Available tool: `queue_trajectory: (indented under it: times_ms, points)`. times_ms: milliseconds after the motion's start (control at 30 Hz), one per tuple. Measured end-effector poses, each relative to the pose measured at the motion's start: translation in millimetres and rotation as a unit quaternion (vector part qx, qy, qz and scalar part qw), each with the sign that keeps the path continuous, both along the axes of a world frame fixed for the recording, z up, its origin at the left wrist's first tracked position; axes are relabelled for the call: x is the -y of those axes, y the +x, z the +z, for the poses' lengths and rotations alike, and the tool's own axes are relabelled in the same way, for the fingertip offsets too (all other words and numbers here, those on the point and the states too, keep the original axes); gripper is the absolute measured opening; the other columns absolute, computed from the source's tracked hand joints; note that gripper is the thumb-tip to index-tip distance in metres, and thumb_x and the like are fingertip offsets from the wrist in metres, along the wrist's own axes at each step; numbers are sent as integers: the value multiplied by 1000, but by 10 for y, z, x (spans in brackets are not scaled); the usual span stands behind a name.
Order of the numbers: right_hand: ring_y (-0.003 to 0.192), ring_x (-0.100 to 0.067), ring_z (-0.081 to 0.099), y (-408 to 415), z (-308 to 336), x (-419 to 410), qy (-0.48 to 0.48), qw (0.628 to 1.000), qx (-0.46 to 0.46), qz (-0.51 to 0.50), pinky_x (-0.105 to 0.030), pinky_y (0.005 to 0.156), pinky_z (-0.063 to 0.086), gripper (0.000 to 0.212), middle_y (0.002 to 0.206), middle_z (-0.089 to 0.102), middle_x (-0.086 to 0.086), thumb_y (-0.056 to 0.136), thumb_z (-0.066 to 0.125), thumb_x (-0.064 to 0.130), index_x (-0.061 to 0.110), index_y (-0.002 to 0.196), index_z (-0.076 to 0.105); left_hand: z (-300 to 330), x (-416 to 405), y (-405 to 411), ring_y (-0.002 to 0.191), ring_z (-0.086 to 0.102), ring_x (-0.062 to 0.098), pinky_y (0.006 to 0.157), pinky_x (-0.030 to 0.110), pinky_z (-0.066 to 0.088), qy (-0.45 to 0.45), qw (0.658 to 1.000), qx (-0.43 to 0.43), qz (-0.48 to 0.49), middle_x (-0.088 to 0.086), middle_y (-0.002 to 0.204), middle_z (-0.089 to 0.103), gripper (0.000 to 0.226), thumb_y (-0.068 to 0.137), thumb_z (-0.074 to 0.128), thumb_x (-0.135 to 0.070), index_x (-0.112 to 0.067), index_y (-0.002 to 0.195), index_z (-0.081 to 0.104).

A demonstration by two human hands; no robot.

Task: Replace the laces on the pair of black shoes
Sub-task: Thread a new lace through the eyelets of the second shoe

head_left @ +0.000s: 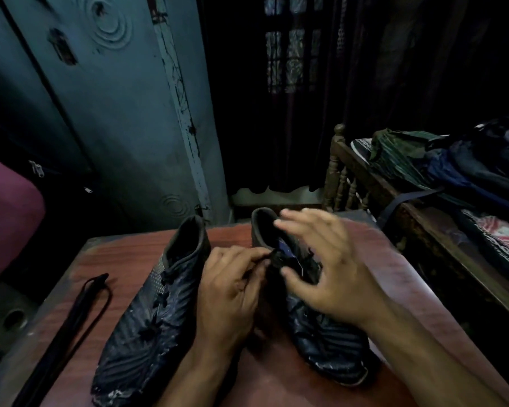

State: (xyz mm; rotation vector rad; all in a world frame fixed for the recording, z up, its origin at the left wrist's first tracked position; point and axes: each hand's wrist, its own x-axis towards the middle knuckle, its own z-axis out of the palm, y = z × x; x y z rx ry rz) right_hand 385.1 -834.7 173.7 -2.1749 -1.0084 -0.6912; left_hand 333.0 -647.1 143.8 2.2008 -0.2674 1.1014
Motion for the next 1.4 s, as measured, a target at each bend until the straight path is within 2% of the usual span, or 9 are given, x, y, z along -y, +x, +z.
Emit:
queue_trajectory:
  times_ms: [233, 467, 567, 700, 967, 1100, 1200, 1300, 1400]
  points:
    - [77, -8, 67, -24, 16, 5, 184, 976, -113, -16, -28, 69, 54, 5, 78, 68, 11, 92, 72, 23, 24, 91, 68, 11, -19, -14, 87, 60, 5, 78, 20, 46, -20, 999, -35, -8, -21, 90, 67, 17, 97, 62, -36, -26, 101, 77]
    - [72, -25, 72, 46, 82, -13, 486, 802, -347, -26, -51, 67, 58, 18, 78, 68, -8, 101, 50, 0, 9, 85, 45, -46, -65, 60, 98, 63, 1, 84, 18, 47, -63, 994, -89, -9, -17, 100, 65, 17, 99, 59, -17, -27, 105, 72]
    - [95, -16, 70, 41, 24, 33, 379, 890, -253, -28, -50, 87, 57, 10, 100, 71, 2, 89, 59, 11, 17, 95, 54, 14, -62, 32, 98, 66, 3, 83, 20, 50, -98, 993, -68, -10, -17, 100, 68, 19, 98, 64, -8, -24, 103, 74]
    - [118, -6, 56, -38, -21, -19, 58, 994, -87, 18, -27, 101, 41, 44, 116, 63, 13, 87, 67, 34, 26, 130, 59, 46, 51, -38, 95, 70, 2, 82, 22, 54, -86, 994, -47, -50, -16, 98, 73, 12, 95, 69, -17, -19, 103, 78]
    - [79, -9, 66, 40, 83, 81, 157, 974, -159, 23, -30, 73, 51, 10, 80, 68, 11, 97, 63, 31, 27, 92, 69, 28, 61, -39, 90, 69, 0, 78, 19, 53, -88, 993, -58, -55, -17, 94, 73, 9, 93, 74, -15, -19, 99, 79]
    - [74, -22, 69, 130, 164, 155, 444, 841, -304, 59, -28, 74, 49, 19, 64, 62, 1, 102, 52, -1, 18, 102, 58, -20, 12, 26, 102, 65, 0, 88, 15, 48, -79, 993, -78, -32, -16, 104, 70, 31, 93, 61, 3, -21, 107, 76]
    - [48, -21, 57, 131, 220, 221, 498, 767, -393, 99, -38, 69, 53, 25, 49, 56, -5, 98, 43, -11, 11, 99, 54, -16, -13, 37, 104, 65, -1, 91, 15, 47, -86, 993, -82, -21, -18, 106, 69, 43, 86, 54, 10, -21, 107, 76]
    - [30, -12, 30, 130, 142, 218, 405, 819, -396, 87, -28, 41, 42, 20, 45, 37, -5, 98, 50, -10, 9, 96, 57, -42, -14, 30, 100, 67, 2, 86, 25, 55, -92, 992, -84, -33, -19, 106, 70, 49, 86, 57, 16, -22, 111, 76]
    - [39, -7, 36, 85, 110, 195, 223, 907, -348, 75, -23, 41, 34, 20, 67, 55, 2, 92, 72, 6, 19, 106, 65, -48, 53, 9, 102, 70, 8, 84, 38, 61, -117, 988, -79, -64, -15, 114, 68, 40, 93, 67, 5, -23, 120, 73]
